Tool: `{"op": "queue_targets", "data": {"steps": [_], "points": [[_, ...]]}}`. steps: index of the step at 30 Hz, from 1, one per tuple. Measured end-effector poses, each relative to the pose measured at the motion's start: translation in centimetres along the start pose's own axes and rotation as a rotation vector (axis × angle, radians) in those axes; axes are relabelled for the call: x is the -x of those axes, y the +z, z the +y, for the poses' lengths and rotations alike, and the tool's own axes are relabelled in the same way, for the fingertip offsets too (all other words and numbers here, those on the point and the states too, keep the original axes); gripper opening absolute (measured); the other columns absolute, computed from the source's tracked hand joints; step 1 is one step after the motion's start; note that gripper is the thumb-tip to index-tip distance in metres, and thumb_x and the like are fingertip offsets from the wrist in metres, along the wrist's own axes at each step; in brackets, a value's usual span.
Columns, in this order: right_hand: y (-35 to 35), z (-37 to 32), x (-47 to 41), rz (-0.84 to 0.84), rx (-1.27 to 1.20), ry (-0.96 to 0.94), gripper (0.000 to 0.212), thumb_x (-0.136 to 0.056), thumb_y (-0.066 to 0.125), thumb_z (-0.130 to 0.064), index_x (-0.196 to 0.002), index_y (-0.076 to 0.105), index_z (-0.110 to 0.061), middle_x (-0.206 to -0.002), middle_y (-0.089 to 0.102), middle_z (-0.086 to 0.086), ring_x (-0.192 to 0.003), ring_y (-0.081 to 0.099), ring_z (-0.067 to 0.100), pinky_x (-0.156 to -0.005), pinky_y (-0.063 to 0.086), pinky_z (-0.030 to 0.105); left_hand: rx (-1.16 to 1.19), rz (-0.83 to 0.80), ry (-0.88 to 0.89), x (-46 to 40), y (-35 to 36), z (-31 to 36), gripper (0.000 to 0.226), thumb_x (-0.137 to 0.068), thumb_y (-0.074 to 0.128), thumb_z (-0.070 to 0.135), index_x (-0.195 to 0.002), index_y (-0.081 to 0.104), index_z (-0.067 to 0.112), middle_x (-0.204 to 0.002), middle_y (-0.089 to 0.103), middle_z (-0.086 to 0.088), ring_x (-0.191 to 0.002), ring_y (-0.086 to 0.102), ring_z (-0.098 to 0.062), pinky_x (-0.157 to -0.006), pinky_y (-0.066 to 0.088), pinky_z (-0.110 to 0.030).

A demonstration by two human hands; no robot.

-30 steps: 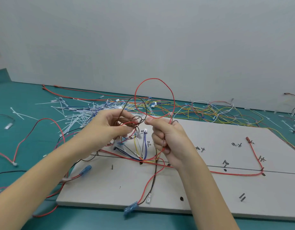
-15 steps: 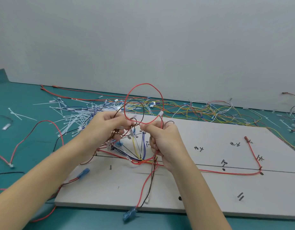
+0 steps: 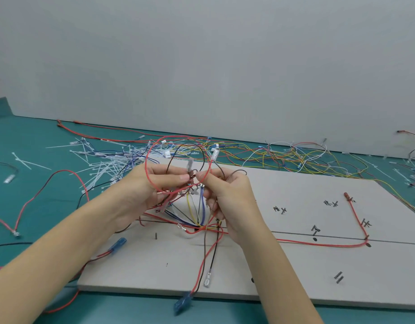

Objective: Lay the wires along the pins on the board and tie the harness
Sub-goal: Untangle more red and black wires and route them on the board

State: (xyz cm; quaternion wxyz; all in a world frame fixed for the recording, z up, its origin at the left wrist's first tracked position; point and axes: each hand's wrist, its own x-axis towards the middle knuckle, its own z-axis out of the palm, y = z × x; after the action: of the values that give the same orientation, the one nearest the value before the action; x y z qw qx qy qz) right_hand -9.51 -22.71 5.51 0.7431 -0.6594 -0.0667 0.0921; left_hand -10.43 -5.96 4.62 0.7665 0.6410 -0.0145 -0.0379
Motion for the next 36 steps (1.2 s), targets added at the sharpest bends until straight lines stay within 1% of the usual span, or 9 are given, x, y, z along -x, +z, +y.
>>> {"op": "queue_targets", "data": {"steps": [3,8,13,16,21,24,28,32,36], "points": [[-0.2,-0.2,0.0,-0.017,0.001,-0.032,0.02,-0.088,0.066,-0.009,-0.071,0.057,-0.012,-0.044,0.052,-0.003,-0.031,0.037,0.006,-0.031,0.022,0.011,0.014,-0.028,-0.029,-0.1,-0.2,-0.1,0.026,-0.067,0.074,0.029,-0.09,0.079,0.018,-0.086,0.075,-0.003,-0.07,0.069,-0.009,-0.056,0.053,-0.016],[-0.1,-0.1,0.2,-0.07,0.025,-0.057,0.008,-0.088,0.066,-0.009,-0.082,0.062,-0.004,-0.048,0.057,-0.004,-0.031,0.041,0.005,-0.029,0.025,0.013,0.007,-0.123,-0.06,-0.4,-0.7,-0.8,0.033,-0.057,0.087,0.021,-0.087,0.079,0.012,-0.08,0.073,-0.007,-0.062,0.067,-0.009,-0.055,0.052,-0.017],[-0.1,-0.1,0.2,-0.117,-0.017,-0.051,0.008,-0.09,0.064,-0.007,-0.084,0.061,-0.003,-0.05,0.058,-0.002,-0.031,0.041,0.005,-0.029,0.026,0.013,-0.117,-0.192,0.016,-0.8,-1.0,-1.1,0.049,-0.041,0.095,0.047,-0.074,0.076,0.016,-0.069,0.07,-0.006,-0.054,0.062,-0.013,-0.051,0.048,-0.017],[0.0,0.0,0.2,-0.128,-0.033,-0.059,0.007,-0.091,0.063,-0.007,-0.089,0.061,-0.001,-0.051,0.059,-0.002,-0.032,0.042,0.005,-0.029,0.027,0.013,-0.17,-0.25,0.073,-0.8,-0.6,-1.2,0.041,-0.05,0.091,0.051,-0.071,0.074,0.02,-0.071,0.073,-0.001,-0.054,0.061,-0.008,-0.05,0.046,-0.015],[-0.3,-0.1,0.1,-0.106,-0.05,-0.067,0.011,-0.09,0.064,-0.009,-0.082,0.061,-0.002,-0.053,0.06,-0.001,-0.032,0.044,0.007,-0.03,0.027,0.013,-0.19,-0.235,0.154,-0.8,-0.2,-1.2,0.04,-0.054,0.086,0.057,-0.071,0.067,0.026,-0.075,0.072,-0.002,-0.058,0.059,-0.006,-0.049,0.046,-0.015],[-0.2,-0.2,0.0,-0.123,-0.083,-0.06,0.014,-0.091,0.064,-0.011,-0.078,0.059,-0.007,-0.056,0.061,0.002,-0.032,0.044,0.008,-0.031,0.027,0.013,-0.123,-0.165,0.217,-0.9,-0.4,-0.9,0.031,-0.057,0.087,0.045,-0.071,0.065,0.028,-0.068,0.07,-0.004,-0.06,0.068,-0.014,-0.048,0.049,-0.018],[-0.1,-0.1,0.2,-0.146,-0.057,-0.08,0.016,-0.092,0.062,-0.015,-0.077,0.059,-0.011,-0.062,0.067,0.006,-0.029,0.038,0.008,-0.032,0.023,0.011,-0.117,-0.03,0.309,-0.9,-0.4,-0.7,0.01,-0.075,0.074,0.03,-0.074,0.064,0.029,-0.069,0.07,-0.005,-0.054,0.068,-0.021,-0.043,0.048,-0.02],[-0.2,0.0,0.1,-0.111,-0.011,-0.093,0.016,-0.09,0.066,-0.015,-0.095,0.068,0.0,-0.064,0.065,0.001,-0.028,0.029,0.006,-0.033,0.02,0.01,0.009,0.009,0.275,-1.0,-0.5,-0.6,0.013,-0.077,0.068,0.019,-0.082,0.056,0.02,-0.07,0.07,-0.006,-0.055,0.069,-0.025,-0.041,0.048,-0.02],[0.1,0.2,0.4,-0.069,0.095,-0.132,0.018,-0.086,0.072,-0.015,-0.099,0.072,-0.003,-0.067,0.065,-0.002,-0.032,0.036,0.003,-0.033,0.025,0.012,0.107,0.03,0.239,-1.1,-0.3,-0.3,0.013,-0.075,0.061,0.015,-0.084,0.052,0.013,-0.069,0.069,-0.008,-0.056,0.069,-0.027,-0.042,0.049,-0.021]]}}
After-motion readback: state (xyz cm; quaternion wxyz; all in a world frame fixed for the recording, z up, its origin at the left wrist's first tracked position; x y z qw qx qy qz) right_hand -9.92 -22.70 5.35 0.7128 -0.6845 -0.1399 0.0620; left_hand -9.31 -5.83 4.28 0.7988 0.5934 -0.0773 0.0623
